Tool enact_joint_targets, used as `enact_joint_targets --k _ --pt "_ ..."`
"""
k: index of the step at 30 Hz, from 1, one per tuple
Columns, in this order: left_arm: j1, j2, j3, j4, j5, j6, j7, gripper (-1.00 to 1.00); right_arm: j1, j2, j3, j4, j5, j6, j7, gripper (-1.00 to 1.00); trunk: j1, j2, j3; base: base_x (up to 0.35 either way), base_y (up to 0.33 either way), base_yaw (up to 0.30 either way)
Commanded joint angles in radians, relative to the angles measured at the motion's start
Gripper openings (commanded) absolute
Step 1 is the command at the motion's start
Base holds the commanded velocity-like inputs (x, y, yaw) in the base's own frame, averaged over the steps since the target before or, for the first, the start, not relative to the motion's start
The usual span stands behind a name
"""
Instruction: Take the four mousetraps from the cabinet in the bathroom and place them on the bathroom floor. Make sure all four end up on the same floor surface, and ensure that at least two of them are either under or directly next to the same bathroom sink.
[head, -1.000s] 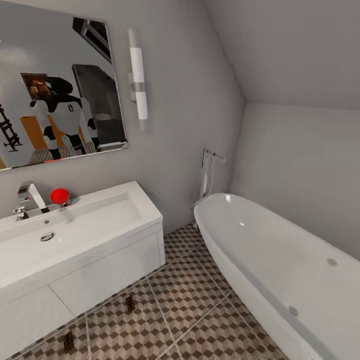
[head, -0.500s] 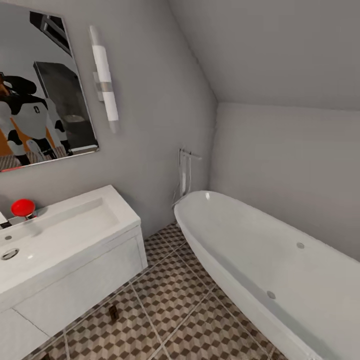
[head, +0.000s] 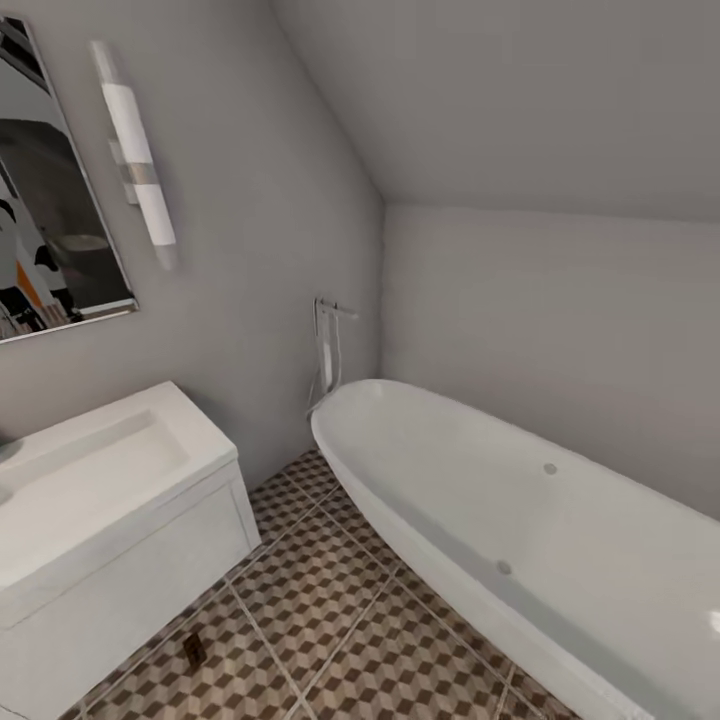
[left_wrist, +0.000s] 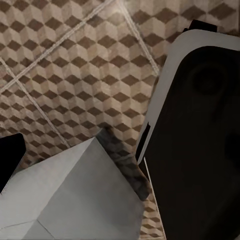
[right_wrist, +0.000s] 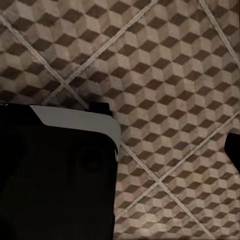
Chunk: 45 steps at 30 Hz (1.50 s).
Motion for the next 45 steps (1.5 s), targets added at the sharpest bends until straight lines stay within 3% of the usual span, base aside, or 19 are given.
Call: enact_joint_targets --k 1,45 --pt "-0.001 0.0 -0.009 0.001 0.007 0.003 0.001 1.0 -0.002 0.0 -0.009 0.005 0.01 -0.007 -0.006 1.0 0.0 -0.001 -0.001 0.0 0.0 -0.268" --pt "-0.001 0.0 -0.008 0.001 0.007 0.003 0.001 1.0 -0.002 -0.001 -0.008 0.005 0.01 -0.003 -0.005 1.0 0.0 -0.001 -0.001 0.0 0.0 -0.258"
